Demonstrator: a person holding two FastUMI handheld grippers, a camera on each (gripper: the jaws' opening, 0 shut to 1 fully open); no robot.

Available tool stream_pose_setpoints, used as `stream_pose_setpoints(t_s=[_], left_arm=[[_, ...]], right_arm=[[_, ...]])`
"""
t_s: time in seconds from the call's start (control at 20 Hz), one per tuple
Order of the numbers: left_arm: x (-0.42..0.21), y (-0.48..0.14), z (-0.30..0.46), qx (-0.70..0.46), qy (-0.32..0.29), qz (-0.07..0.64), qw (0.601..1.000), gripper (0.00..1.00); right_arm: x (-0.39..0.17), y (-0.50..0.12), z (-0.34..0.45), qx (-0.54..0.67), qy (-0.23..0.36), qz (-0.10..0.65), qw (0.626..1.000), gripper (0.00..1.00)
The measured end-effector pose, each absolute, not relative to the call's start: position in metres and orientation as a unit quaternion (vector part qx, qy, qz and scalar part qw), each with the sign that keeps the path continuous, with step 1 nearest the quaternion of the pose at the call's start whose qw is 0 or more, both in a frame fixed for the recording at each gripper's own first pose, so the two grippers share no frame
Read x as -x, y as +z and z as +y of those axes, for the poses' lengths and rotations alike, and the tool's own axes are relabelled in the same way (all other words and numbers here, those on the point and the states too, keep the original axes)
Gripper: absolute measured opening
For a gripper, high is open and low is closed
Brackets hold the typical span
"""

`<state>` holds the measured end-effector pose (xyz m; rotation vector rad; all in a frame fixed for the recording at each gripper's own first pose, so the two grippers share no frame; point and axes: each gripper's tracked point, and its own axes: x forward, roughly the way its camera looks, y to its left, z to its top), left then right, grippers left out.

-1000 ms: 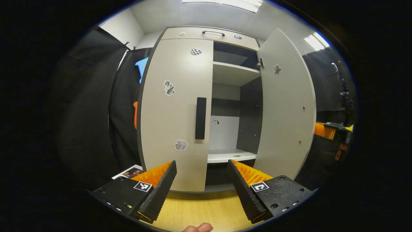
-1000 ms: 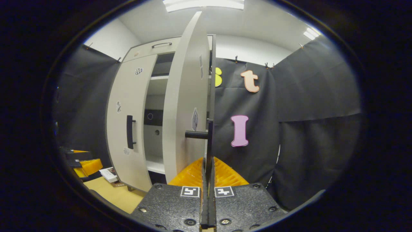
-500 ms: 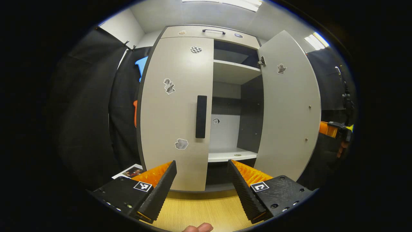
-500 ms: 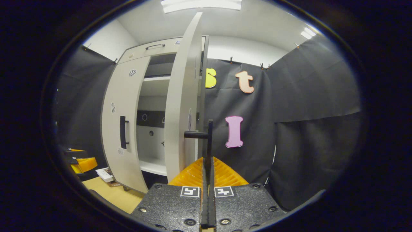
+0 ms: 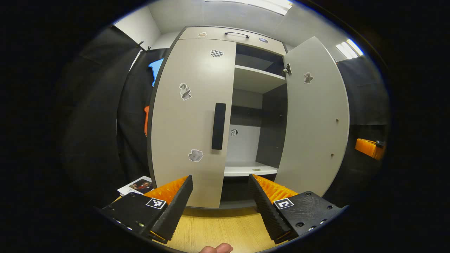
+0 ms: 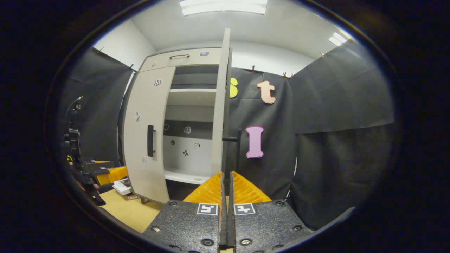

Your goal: Open the right door of the double-door shoe cabinet with the right hand, and open the left door with the left hand.

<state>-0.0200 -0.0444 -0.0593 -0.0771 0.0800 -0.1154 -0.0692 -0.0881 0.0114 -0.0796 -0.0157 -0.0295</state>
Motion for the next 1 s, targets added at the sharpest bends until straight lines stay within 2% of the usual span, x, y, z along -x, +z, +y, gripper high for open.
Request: stream_pose_setpoints(t_s=[0.3, 0.75, 0.8, 0.85, 0.9, 0.95, 1.0], left_arm=[[0.029, -0.058, -0.025, 0.042, -0.037, 0.032, 0.998, 0.95], [0.04, -0.046, 0.016, 0.028, 0.0, 0.015, 0.999, 0.95], [0.038, -0.046, 0.018, 0.027, 0.001, 0.017, 0.999, 0.95], [0.036, -0.046, 0.018, 0.027, 0.001, 0.018, 0.999, 0.95], [0.034, -0.046, 0.016, 0.028, -0.003, 0.018, 0.999, 0.95], [0.031, -0.044, 0.012, 0.029, -0.009, 0.018, 0.999, 0.95], [0.026, -0.043, 0.007, 0.029, -0.015, 0.02, 0.999, 0.95]], right_arm=[[0.047, -0.002, -0.017, 0.041, 0.042, -0.015, 0.998, 0.04], [0.001, -0.022, -0.015, 0.023, 0.004, 0.002, 1.0, 0.04], [-0.002, -0.024, -0.014, 0.02, 0.002, 0.001, 1.0, 0.1], [-0.003, -0.024, -0.016, 0.015, -0.005, 0.0, 1.0, 0.22], [-0.004, -0.024, -0.014, 0.011, -0.006, -0.003, 1.0, 0.48], [-0.005, -0.024, -0.011, 0.007, -0.001, -0.004, 1.0, 0.6], [-0.007, -0.026, -0.009, 0.004, 0.003, -0.003, 1.0, 0.78]])
